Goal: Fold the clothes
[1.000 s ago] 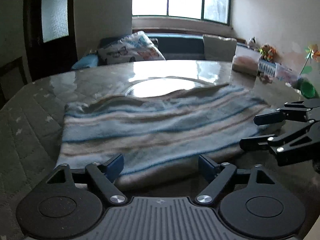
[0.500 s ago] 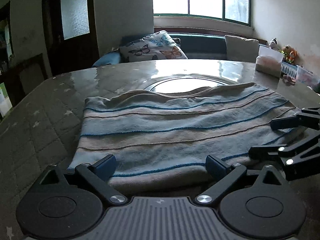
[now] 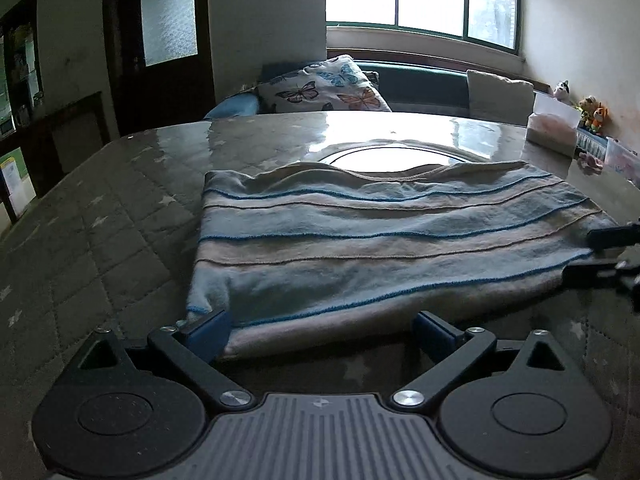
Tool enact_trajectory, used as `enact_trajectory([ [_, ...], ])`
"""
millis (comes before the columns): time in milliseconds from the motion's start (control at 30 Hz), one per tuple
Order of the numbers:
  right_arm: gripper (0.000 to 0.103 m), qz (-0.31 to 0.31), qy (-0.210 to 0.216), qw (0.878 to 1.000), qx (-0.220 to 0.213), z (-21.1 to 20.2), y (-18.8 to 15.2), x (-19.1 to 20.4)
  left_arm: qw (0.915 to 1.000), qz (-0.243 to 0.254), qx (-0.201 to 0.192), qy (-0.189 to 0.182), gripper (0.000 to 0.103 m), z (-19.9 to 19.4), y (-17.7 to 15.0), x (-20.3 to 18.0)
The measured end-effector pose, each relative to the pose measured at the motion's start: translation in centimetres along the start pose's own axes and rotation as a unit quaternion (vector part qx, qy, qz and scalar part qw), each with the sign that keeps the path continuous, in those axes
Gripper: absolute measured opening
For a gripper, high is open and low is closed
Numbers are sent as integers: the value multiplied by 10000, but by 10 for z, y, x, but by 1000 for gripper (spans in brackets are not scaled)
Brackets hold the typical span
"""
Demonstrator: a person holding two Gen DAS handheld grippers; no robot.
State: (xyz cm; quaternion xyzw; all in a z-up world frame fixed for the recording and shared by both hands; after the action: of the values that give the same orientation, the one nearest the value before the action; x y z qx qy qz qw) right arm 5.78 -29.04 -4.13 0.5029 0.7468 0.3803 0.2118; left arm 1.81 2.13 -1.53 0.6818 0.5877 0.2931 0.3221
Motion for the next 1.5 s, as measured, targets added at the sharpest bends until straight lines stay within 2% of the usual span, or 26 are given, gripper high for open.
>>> enact_trajectory([
  [200,91,329,-227,9988,-285,-12,11,-24,9995,-247,-203,-28,103,-17,7,10],
  [333,91,718,-384,9965,-182,-9,9,-48,9979,-500,-375,194,103,-24,14,29],
  [433,91,1044,-414,9936,-121,-10,1,-63,9960,-757,-289,369,103,-20,16,45],
  [533,90,1369,-475,9892,-205,-17,-3,-77,9927,-1163,-81,311,99,-11,14,62],
  [633,82,1602,-542,9854,-183,-20,-7,-89,9881,-1529,133,92,86,-4,10,75],
  [700,62,1657,-515,9848,-84,-17,-10,-92,9879,-1548,134,25,82,-3,9,78],
  [733,60,1723,-427,9841,-47,-15,-12,-93,9883,-1515,152,5,77,-3,9,78],
  [767,55,1749,-394,9838,-63,-15,-12,-93,9885,-1502,165,-31,72,-4,9,78],
  [800,47,1759,-339,9838,-63,-16,-13,-93,9885,-1497,173,-94,66,-4,10,79],
  [867,42,1800,-289,9832,-71,-17,-14,-92,9884,-1478,228,-260,43,-5,10,80],
  [900,37,1805,-273,9832,-75,-17,-14,-92,9881,-1478,268,-338,39,-5,10,81],
  [967,28,1910,-222,9813,-113,-21,-16,-94,9881,-1451,320,-409,24,-5,9,83],
  [1033,16,1970,-215,9801,-127,-25,-19,-94,9865,-1500,369,-539,18,-6,7,88],
  [1067,8,2000,-263,9794,-106,-27,-21,-95,9855,-1536,392,-600,17,-8,6,90],
  [1300,8,2006,-168,9795,89,-57,-44,-95,9876,-1188,532,-881,16,-35,-7,88],
  [1500,9,2019,-194,9784,404,-98,-71,-89,9863,-935,682,-1178,16,-62,-23,80],
])
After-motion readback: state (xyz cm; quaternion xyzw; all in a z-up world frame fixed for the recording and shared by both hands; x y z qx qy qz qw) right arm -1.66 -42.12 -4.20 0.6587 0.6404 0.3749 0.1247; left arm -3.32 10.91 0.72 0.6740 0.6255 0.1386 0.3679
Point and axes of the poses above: each gripper's, at about its wrist camera, not at the fingertips, and z roughly the way its jaws point, x to its left, y to its top, the point moved 2 cm from there along z, roughly the way its jaws point
